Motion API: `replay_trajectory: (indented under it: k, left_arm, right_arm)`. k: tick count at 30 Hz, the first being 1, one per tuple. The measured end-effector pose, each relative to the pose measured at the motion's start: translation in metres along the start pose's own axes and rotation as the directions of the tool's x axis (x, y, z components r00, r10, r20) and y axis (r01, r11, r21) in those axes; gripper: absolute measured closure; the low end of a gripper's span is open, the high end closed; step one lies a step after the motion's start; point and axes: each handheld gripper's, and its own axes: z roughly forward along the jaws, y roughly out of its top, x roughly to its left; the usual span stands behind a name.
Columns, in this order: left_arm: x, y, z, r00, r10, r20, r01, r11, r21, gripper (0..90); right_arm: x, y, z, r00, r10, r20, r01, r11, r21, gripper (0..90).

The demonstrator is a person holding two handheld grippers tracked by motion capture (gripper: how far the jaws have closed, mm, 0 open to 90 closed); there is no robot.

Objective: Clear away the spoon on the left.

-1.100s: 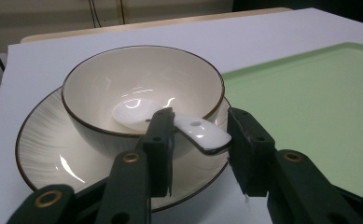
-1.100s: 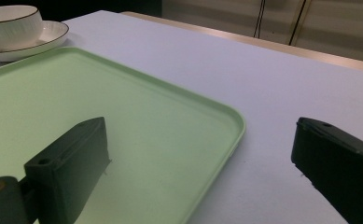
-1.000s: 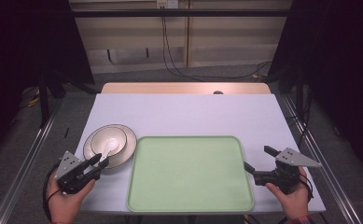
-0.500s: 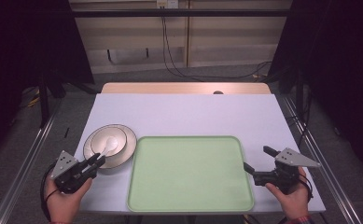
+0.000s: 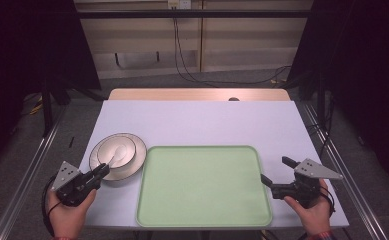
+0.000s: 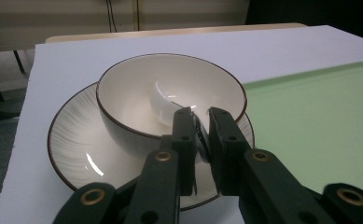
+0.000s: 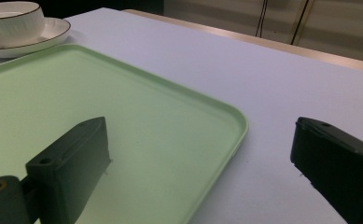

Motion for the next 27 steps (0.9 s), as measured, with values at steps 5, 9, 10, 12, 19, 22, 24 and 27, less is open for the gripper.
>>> replay_trajectory:
  k: [5,9,10,12,19,22,24,27]
  left_arm:
    - [-0.001,-0.001,0.001,1.0000,0.003,0.005,-0.003,1.0000,0.007,82.7]
    - [-0.001,-0.001,0.002,1.0000,0.001,0.006,-0.001,1.0000,0.009,83.8]
    - [-0.001,-0.001,0.002,1.0000,-0.002,0.002,0.002,1.0000,0.008,84.1]
    - [0.000,-0.001,0.002,1.0000,-0.005,0.002,0.005,1.0000,0.007,84.5]
    - [0.000,0.004,0.003,1.0000,-0.008,-0.003,0.008,1.0000,-0.004,84.8]
    - [0.001,0.008,0.003,0.9999,-0.010,0.004,0.010,0.9999,-0.007,84.8]
    - [0.001,0.012,0.003,0.9999,-0.012,0.003,0.012,0.9999,-0.006,84.9]
    - [0.001,0.019,0.005,0.9998,-0.019,0.008,0.019,0.9997,-0.015,84.9]
  right_arm:
    - [0.000,0.000,0.000,1.0000,0.001,-0.002,-0.001,1.0000,-0.003,3.9]
    - [0.000,0.000,-0.001,1.0000,0.001,-0.002,-0.001,1.0000,-0.006,3.9]
    - [0.000,0.000,-0.001,1.0000,0.001,-0.003,-0.001,1.0000,-0.006,3.9]
    - [0.000,0.000,0.000,1.0000,-0.003,-0.005,0.003,1.0000,-0.004,3.9]
    - [0.000,0.000,-0.001,1.0000,-0.002,-0.004,0.002,1.0000,-0.005,3.8]
    - [0.000,0.000,-0.001,1.0000,0.001,-0.005,-0.001,1.0000,-0.004,3.7]
    - [0.000,0.000,-0.001,1.0000,0.003,-0.005,-0.003,1.0000,-0.002,3.7]
    - [-0.001,-0.001,-0.001,1.0000,0.005,-0.003,-0.005,1.0000,-0.001,3.7]
